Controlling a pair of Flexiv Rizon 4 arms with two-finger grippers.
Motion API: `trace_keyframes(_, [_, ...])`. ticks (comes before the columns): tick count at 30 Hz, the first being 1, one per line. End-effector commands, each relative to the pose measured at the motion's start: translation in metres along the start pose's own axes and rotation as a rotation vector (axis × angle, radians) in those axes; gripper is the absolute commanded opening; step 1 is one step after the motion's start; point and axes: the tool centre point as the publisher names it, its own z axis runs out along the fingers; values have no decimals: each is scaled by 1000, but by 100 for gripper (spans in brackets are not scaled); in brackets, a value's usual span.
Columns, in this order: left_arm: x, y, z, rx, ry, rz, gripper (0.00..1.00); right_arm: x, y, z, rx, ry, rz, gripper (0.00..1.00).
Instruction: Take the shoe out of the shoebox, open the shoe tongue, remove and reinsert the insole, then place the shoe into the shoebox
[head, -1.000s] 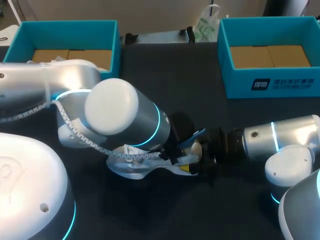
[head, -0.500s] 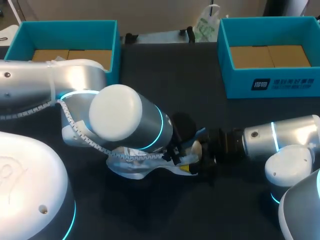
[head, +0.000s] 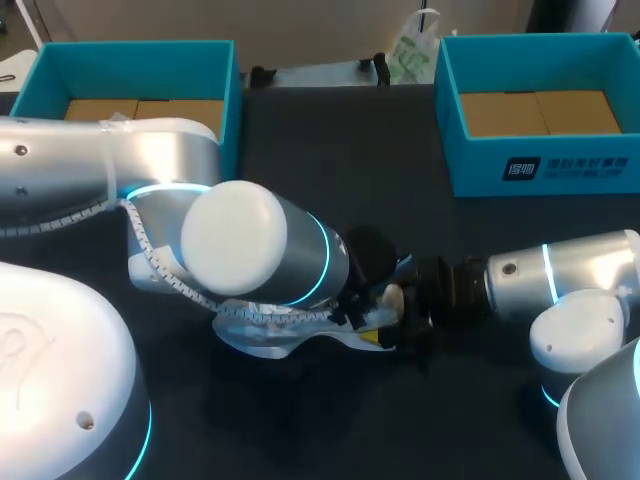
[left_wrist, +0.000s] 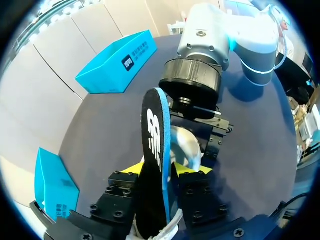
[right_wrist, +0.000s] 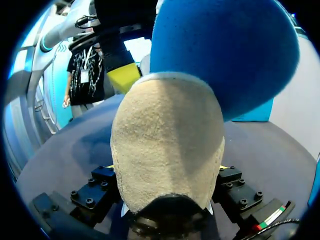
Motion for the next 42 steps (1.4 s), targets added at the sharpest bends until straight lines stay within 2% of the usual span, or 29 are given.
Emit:
trace_keyframes(1, [1, 2, 6, 8, -2, 1, 37, 1, 2, 0, 3, -1, 0, 0])
trace_keyframes(16, [0, 5, 16, 46, -1, 6, 29, 1, 2, 0, 3, -1, 0, 0])
trace_keyframes(20, [0, 5, 17, 55, 0, 1, 15, 1, 2, 0, 3, -1, 0, 0])
trace_keyframes(22, [0, 4, 17, 59, -2, -1, 2, 1, 2, 0, 3, -1, 0, 0])
trace_keyframes(23, [0, 4, 17, 60, -2, -2, 0, 1, 2, 0, 3, -1, 0, 0])
trace_keyframes(31, [-4, -6, 9, 53, 75, -40, 0, 1, 2, 0, 3, -1, 0, 0])
trace_keyframes(42, [-3, -38, -27, 42, 252, -56, 0, 1, 2, 0, 3, -1, 0, 0])
